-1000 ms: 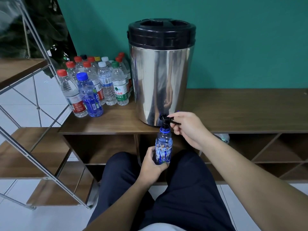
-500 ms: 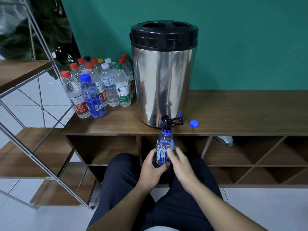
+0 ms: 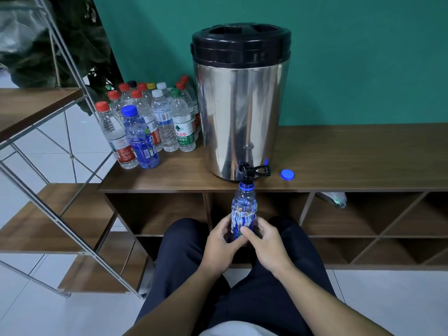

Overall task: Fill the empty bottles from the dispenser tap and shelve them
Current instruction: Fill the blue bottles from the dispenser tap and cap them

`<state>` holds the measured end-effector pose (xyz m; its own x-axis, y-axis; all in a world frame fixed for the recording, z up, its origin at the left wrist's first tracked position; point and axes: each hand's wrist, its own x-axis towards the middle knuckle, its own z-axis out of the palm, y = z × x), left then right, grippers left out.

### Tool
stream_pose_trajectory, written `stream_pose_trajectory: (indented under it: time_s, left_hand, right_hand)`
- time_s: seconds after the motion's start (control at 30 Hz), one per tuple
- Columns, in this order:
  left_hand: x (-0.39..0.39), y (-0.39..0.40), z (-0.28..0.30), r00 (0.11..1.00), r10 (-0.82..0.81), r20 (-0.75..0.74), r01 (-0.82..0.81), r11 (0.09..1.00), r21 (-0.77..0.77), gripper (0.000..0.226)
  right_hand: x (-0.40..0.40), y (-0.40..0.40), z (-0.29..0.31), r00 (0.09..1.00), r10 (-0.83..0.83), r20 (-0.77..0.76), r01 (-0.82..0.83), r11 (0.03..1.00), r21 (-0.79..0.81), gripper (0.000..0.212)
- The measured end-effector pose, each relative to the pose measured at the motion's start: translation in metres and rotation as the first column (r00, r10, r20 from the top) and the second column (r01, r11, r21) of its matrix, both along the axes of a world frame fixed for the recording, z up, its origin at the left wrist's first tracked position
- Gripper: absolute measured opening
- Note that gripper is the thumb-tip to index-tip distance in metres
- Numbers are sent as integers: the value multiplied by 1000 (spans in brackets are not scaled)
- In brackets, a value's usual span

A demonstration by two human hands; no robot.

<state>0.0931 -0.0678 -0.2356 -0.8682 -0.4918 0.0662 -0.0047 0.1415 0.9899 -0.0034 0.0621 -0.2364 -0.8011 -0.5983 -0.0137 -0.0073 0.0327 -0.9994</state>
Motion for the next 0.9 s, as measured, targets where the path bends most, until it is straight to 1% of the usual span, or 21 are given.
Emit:
stream_pose_trajectory:
  time_s: [0.13,0.23,0.47,0.9]
  left_hand:
    - [2,1,-3,999,-11,36,12,1000,-29,66]
    - [2,1,-5,999,-17,51,18,1000,-21,67]
    - [2,-1,-9,998,-36,50,36,999,0,65]
    - [2,-1,-10,998,-56,38,56,998,-2,59]
  right_hand:
    - [0,-1,0,1000,-19,-11,19,1000,-6,32]
    - [0,0,-1,1000,-19,-13,19,1000,-8,33]
    - [-1,4,-5,999,23,-26,-23,1000,-1,33]
    - [0,7,-2,1000,22,-3,-22,999,-25,34]
